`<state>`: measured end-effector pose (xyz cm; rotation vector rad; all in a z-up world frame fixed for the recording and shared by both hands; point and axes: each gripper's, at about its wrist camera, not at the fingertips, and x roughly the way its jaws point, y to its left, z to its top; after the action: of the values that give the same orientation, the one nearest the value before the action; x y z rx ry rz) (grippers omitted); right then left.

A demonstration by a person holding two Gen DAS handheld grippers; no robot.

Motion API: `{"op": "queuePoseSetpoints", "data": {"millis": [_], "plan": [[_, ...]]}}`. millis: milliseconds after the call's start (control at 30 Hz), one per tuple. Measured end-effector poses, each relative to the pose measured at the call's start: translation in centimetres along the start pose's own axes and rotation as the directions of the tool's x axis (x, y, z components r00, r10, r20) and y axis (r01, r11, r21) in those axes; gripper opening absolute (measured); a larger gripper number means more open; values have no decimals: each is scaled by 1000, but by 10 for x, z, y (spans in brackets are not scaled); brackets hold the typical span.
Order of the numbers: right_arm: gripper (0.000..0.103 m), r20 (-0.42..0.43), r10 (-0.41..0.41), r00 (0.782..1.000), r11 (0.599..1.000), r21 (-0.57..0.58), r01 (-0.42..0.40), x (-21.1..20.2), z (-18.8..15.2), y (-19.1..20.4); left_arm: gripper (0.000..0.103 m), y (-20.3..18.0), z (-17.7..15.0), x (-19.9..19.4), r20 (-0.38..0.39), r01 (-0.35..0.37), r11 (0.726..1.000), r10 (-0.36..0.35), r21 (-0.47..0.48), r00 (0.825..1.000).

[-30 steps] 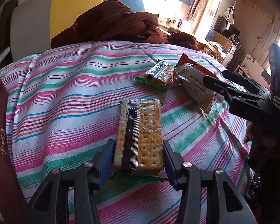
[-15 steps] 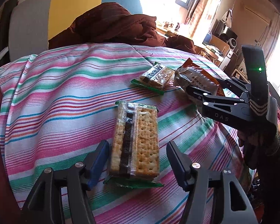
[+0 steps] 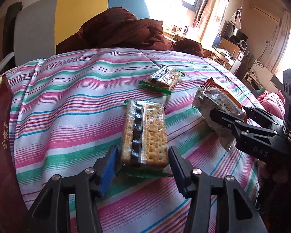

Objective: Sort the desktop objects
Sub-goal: 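Grasp the orange-and-white snack bag with the right tool while the left tool holds the crackers, then carry crackers and snack bag into the gold tray and open both tools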

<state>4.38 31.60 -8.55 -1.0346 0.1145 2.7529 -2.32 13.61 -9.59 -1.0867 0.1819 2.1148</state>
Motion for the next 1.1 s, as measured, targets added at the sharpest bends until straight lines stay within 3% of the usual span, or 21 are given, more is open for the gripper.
{"op": "queuePoseSetpoints", "data": {"millis": [200, 567, 767, 1100], "plan": [[63, 27, 25, 999, 998, 64, -27, -21, -20, 8, 53, 0, -12, -14, -8, 30, 1000, -30, 3, 1000], [63, 50, 56, 997, 994, 96, -60, -35, -35, 17, 58, -10, -19, -18, -33, 11, 999, -10, 42, 999], [63, 55, 49, 997, 995, 89, -54, -35, -36, 17, 59, -18, -17, -16, -16, -74, 994, 76, 86, 997], [63, 55, 33, 998, 996, 79, -37, -32, -34, 17, 60, -17, -7, -5, -11, -110, 986, 112, 125, 994]]}}
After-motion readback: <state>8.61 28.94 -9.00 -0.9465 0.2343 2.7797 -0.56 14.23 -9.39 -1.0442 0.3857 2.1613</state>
